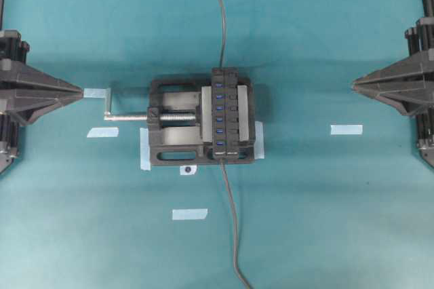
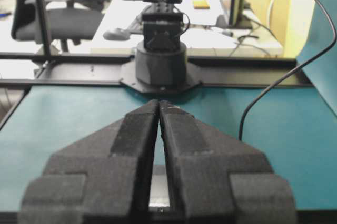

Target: Insert the USB into the center port of the fixed hub

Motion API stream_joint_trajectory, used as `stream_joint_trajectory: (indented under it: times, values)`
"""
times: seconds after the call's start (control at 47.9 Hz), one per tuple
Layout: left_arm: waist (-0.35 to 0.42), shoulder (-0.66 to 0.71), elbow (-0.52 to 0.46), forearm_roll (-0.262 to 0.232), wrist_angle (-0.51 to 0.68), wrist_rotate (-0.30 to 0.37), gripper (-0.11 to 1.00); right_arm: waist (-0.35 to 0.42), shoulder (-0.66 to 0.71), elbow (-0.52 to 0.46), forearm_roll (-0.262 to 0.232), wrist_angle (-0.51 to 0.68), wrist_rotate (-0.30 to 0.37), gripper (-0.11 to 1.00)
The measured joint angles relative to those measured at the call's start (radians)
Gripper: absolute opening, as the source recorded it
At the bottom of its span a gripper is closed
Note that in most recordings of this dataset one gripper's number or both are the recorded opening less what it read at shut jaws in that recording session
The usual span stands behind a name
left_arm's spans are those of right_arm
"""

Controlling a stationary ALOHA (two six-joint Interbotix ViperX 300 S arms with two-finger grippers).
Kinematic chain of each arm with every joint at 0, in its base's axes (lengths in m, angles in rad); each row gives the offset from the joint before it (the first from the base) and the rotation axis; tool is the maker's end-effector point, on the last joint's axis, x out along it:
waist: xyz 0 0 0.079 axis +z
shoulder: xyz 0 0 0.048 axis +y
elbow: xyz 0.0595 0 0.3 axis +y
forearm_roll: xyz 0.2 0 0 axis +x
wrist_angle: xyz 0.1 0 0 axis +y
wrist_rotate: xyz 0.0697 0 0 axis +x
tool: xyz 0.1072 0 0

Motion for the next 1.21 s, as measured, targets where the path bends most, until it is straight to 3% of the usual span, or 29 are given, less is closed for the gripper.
stream_joint_trajectory:
  times: [0.083, 0.125, 0.25, 0.375, 0.814, 1.064, 1.21]
  values:
    - [0.002, -0.002, 0.011, 0.003, 0.017, -0.012, 0.04, -0.003, -0.003, 0.014, 0.008, -0.005, 0.009, 0.20]
    - [0.000, -0.003, 0.012, 0.003, 0.032, -0.018, 0.00, -0.006, -0.009, 0.028, 0.021, -0.008, 0.018, 0.14]
    - [0.003, -0.020, 0.012, 0.005, 0.066, -0.026, 0.00, -0.014, -0.041, 0.046, 0.055, -0.009, 0.064, 0.04]
    - [0.003, -0.029, 0.011, 0.005, 0.104, -0.026, 0.00, -0.023, -0.071, 0.048, 0.058, 0.011, 0.098, 0.01]
    - [0.003, -0.005, -0.035, 0.006, 0.227, -0.026, 0.00, -0.067, -0.055, -0.026, 0.063, 0.304, 0.109, 0.01]
    - [0.002, -0.003, -0.055, 0.005, 0.262, -0.029, 0.00, -0.124, 0.018, -0.107, 0.061, 0.456, 0.109, 0.01]
    - [0.003, -0.003, -0.060, 0.005, 0.296, -0.028, 0.00, -0.135, 0.091, -0.150, 0.037, 0.506, 0.110, 0.01]
